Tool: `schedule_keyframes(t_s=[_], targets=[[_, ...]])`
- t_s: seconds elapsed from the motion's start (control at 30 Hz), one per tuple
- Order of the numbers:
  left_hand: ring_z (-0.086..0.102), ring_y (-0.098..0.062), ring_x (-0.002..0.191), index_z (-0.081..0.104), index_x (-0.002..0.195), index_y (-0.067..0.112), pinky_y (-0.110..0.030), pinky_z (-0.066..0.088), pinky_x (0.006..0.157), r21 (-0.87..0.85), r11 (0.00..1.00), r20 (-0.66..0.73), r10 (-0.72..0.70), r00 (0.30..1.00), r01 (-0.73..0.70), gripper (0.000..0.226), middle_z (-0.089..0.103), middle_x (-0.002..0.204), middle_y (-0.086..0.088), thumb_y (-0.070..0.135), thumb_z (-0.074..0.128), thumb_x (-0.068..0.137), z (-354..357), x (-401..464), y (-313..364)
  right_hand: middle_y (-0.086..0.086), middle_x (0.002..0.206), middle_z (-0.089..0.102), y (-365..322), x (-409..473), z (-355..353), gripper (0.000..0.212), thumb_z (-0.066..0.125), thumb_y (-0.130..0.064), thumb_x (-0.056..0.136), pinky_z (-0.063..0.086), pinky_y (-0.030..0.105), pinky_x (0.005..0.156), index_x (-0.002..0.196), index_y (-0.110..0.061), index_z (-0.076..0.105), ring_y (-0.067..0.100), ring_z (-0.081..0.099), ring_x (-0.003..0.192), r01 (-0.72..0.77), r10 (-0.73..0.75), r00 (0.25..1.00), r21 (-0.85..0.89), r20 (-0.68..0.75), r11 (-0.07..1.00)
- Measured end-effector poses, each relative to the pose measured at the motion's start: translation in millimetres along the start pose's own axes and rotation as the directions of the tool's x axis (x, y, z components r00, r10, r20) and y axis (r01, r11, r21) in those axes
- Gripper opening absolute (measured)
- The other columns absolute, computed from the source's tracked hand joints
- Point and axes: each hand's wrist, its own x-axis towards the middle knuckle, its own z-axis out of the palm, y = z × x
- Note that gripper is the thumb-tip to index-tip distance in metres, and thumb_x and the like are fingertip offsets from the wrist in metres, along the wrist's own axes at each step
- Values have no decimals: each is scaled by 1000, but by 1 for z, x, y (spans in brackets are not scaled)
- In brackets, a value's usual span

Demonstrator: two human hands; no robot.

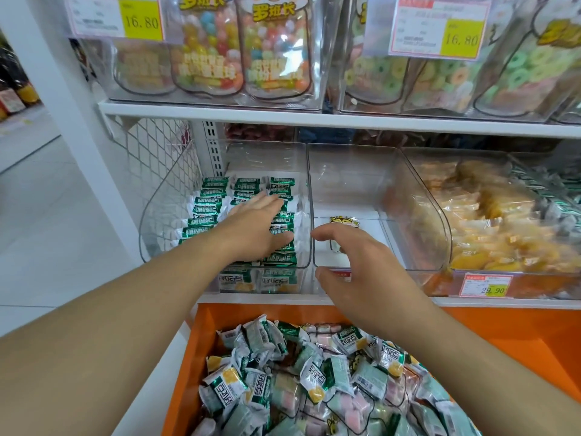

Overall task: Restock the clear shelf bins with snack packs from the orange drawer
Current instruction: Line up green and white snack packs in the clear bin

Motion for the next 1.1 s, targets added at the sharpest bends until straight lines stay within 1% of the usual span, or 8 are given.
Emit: schedule_keyframes(t_s=[0.17, 0.33, 0.5, 0.73, 0.87, 0.93, 1.0, 1.1], targets=[[-6, -15, 161, 10, 168, 20, -42, -3, 129, -41, 999, 29, 2, 1000, -1, 79, 2, 176, 4, 63, 34, 106, 9, 18, 5, -22, 151, 45, 1, 0, 0, 51, 62, -31, 102, 28, 15, 108, 149, -39, 45, 0, 36, 140, 12, -12, 1000, 1, 5, 1000], [-5, -12, 161, 18, 167, 28, -44, -7, 128, 18, 999, 1, 43, 999, -43, 71, 8, 174, 12, 63, 30, 107, 12, 15, 2, -23, 151, 46, 3, 2, 0, 53, 62, -32, 102, 30, 16, 109, 151, -40, 44, 1, 38, 140, 14, -14, 1000, -4, 6, 1000], [-12, -9, 159, 8, 167, 34, -43, -12, 126, 108, 990, 85, 80, 993, -89, 74, -1, 174, 17, 68, 28, 105, 9, 14, -4, -23, 153, 45, 1, 1, -2, 56, 63, -31, 102, 28, 15, 108, 153, -40, 42, 0, 38, 140, 10, -10, 1000, -11, 14, 1000], [-24, -10, 157, -11, 166, 29, -43, -14, 128, 149, 987, 117, 50, 992, -67, 72, -19, 172, 15, 62, 15, 108, 17, 17, -4, -25, 152, 45, 2, 0, -2, 56, 63, -31, 101, 30, 15, 107, 153, -41, 42, 0, 39, 139, 13, -13, 1000, -1, 13, 1000], [-25, -11, 156, -14, 165, 29, -46, -13, 128, 169, 985, 139, 20, 990, -43, 71, -22, 171, 15, 62, 11, 108, 14, 17, 0, -25, 152, 45, 1, -1, -4, 56, 63, -29, 101, 30, 16, 109, 152, -41, 43, -1, 38, 139, 8, -8, 1000, 6, 11, 1000], [-22, -11, 157, -10, 166, 31, -45, -13, 128, 112, 993, 125, 21, 992, -35, 70, -18, 172, 16, 62, 13, 108, 11, 13, 1, -25, 154, 45, 0, -2, -5, 57, 63, -29, 102, 28, 16, 111, 153, -41, 43, -1, 37, 141, 9, -9, 1000, 2, 13, 1000], [-19, -9, 158, -3, 167, 36, -45, -13, 128, -3, 1000, 82, 22, 996, -22, 67, -13, 172, 18, 63, 15, 108, 7, 5, 3, -25, 154, 44, 0, -3, -6, 58, 64, -28, 102, 25, 14, 110, 155, -40, 42, -3, 36, 139, 9, -9, 1000, 2, 16, 1000], [-17, -5, 157, 4, 166, 41, -41, -15, 125, -136, 990, 29, 28, 999, -24, 62, -8, 171, 23, 61, 19, 109, 1, -20, 5, -24, 152, 47, 0, -8, -10, 57, 65, -25, 101, 28, 14, 108, 153, -38, 45, -7, 38, 129, 2, -1, 1000, 40, -6, 999]])
